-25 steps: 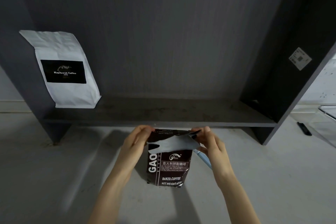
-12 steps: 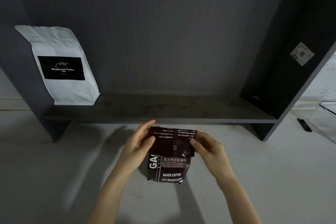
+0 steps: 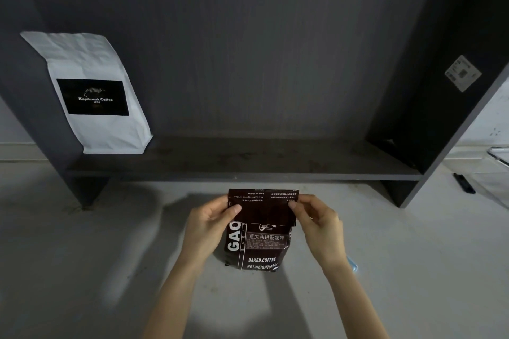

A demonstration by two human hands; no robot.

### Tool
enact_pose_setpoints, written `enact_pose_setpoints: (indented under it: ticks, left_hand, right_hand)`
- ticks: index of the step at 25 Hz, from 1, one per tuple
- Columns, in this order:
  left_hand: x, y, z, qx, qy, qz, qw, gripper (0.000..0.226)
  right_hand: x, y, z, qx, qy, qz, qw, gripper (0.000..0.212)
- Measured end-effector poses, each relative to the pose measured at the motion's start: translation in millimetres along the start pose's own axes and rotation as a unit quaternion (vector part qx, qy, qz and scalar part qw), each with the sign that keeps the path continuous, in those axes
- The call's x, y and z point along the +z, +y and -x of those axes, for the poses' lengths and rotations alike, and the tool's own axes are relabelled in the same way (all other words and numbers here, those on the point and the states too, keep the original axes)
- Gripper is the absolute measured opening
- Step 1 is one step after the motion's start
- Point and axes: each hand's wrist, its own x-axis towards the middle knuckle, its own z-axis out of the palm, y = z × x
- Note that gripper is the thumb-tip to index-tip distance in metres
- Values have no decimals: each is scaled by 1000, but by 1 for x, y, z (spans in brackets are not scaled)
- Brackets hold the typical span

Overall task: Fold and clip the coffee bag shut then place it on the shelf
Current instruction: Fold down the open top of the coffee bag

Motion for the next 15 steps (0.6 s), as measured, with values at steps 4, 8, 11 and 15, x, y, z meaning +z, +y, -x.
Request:
enact_pose_setpoints:
  ticks: [4, 8, 11, 15]
  left_hand:
    - [-1, -3, 1, -19, 21, 26, 999, 28]
    - [-2, -7, -1, -30, 13, 29, 999, 22]
    - [-4, -10, 1, -27, -1, 28, 999, 23]
    - [-4, -13, 0, -22, -1, 35, 999, 27]
  right_hand:
    - [-4, 5, -1, 18, -76, -6, 997, 25]
    - [-2, 6, 1, 15, -54, 8, 998, 34]
    - [-1, 5, -1, 25, -26, 15, 999, 31]
    - [-1, 6, -1, 22, -20, 10, 1000, 27]
